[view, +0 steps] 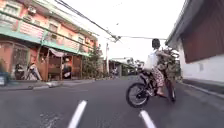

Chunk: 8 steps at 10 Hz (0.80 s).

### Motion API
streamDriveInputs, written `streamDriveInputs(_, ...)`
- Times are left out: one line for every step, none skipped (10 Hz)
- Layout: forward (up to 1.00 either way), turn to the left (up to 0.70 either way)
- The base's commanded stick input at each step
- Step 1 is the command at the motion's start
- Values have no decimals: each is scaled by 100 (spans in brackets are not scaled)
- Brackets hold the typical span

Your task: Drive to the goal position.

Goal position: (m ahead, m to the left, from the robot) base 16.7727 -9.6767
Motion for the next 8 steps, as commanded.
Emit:
streamDriveInputs(0, -18)
streamDriveInputs(0, -2)
streamDriveInputs(0, -11)
streamDriveInputs(0, -1)
streamDriveInputs(0, 2)
streamDriveInputs(0, 0)
streamDriveInputs(0, -14)
streamDriveInputs(100, 0)
